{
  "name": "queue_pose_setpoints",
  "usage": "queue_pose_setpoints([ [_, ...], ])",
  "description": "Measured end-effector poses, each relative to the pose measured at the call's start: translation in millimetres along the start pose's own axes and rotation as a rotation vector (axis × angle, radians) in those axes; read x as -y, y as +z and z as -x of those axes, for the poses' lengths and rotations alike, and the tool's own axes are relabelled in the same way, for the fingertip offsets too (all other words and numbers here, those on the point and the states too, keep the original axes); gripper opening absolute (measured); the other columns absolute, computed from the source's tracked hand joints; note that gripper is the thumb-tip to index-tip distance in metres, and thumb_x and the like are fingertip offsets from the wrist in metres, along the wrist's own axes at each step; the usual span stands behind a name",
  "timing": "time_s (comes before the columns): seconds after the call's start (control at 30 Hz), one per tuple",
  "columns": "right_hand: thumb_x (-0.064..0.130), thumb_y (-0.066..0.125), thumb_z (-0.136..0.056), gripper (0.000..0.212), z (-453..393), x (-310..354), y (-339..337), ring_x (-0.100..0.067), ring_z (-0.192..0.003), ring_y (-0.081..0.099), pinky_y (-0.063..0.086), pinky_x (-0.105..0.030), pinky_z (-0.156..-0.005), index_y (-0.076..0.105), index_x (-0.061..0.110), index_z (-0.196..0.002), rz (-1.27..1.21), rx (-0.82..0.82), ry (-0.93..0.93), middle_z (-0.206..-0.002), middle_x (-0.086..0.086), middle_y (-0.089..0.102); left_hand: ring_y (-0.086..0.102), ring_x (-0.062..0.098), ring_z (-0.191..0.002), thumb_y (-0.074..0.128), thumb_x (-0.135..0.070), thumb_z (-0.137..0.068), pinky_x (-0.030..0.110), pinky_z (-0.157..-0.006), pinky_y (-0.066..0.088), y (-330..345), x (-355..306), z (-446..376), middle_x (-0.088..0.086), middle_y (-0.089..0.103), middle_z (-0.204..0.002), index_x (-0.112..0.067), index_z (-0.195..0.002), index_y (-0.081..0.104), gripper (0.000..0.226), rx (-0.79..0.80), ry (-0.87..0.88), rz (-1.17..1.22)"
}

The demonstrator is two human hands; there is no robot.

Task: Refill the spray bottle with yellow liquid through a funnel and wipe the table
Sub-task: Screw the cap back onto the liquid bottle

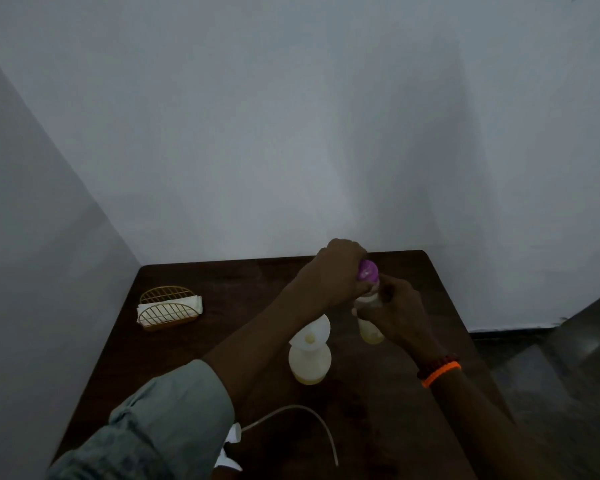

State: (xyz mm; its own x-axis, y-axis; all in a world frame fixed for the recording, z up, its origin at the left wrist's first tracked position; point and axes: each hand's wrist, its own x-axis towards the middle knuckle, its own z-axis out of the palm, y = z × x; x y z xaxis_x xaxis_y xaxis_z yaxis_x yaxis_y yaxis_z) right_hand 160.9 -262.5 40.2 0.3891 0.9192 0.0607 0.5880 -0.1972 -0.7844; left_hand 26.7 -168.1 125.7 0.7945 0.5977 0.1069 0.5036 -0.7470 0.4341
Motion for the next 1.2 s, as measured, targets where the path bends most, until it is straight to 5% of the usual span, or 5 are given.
queue_pose_setpoints([
  [0.27,0.02,0.088,-0.068,0.045,3,1,-1,-0.004,-0.09,0.064,0.048,-0.021,-0.077,0.065,0.018,-0.106,-0.021,0.035,-0.018,-0.097,0.009,0.069,0.059,0.016,-0.108,0.081,-0.026,-0.076,0.031,-0.09,0.054,-12,17,-4,0.004,0.063,-0.12,-0.015,-0.129,0.059,0.059,0.109,0.195,0.049],
  [0.5,0.019,0.087,-0.069,0.051,0,4,0,-0.008,-0.091,0.063,0.043,-0.014,-0.074,0.065,0.015,-0.114,0.047,0.007,-0.059,-0.101,0.006,0.066,0.06,0.014,-0.077,0.076,-0.053,-0.076,0.026,-0.066,0.052,1,1,2,0.005,0.065,-0.093,-0.012,-0.101,0.064,0.049,-0.074,-0.074,-0.052],
  [0.9,0.022,0.088,-0.068,0.049,4,4,3,-0.008,-0.092,0.065,0.051,-0.027,-0.081,0.066,0.016,-0.111,0.016,0.029,-0.025,-0.103,0.004,0.07,0.058,0.017,-0.112,0.08,-0.024,-0.078,0.026,-0.093,0.049,-26,9,-3,0.005,0.064,-0.123,-0.014,-0.128,0.061,0.055,0.167,0.207,-0.015],
  [1.07,0.019,0.087,-0.069,0.049,2,5,5,0.006,-0.085,0.061,0.041,-0.01,-0.073,0.065,0.018,-0.113,0.032,-0.004,-0.049,-0.095,0.014,0.066,0.065,0.018,-0.076,0.068,-0.069,-0.074,0.032,-0.065,0.058,-15,0,2,0.008,0.067,-0.089,-0.01,-0.096,0.064,0.063,0.008,-0.21,0.065],
  [1.2,0.024,0.089,-0.067,0.062,0,2,8,-0.008,-0.099,0.066,0.049,-0.021,-0.086,0.062,0.017,-0.123,0.098,-0.028,-0.067,-0.112,0.002,0.071,0.061,0.016,-0.062,0.071,-0.072,-0.067,0.023,-0.047,0.041,-6,-1,0,0.005,0.06,-0.071,-0.015,-0.071,0.05,0.062,-0.038,-0.358,0.095],
])
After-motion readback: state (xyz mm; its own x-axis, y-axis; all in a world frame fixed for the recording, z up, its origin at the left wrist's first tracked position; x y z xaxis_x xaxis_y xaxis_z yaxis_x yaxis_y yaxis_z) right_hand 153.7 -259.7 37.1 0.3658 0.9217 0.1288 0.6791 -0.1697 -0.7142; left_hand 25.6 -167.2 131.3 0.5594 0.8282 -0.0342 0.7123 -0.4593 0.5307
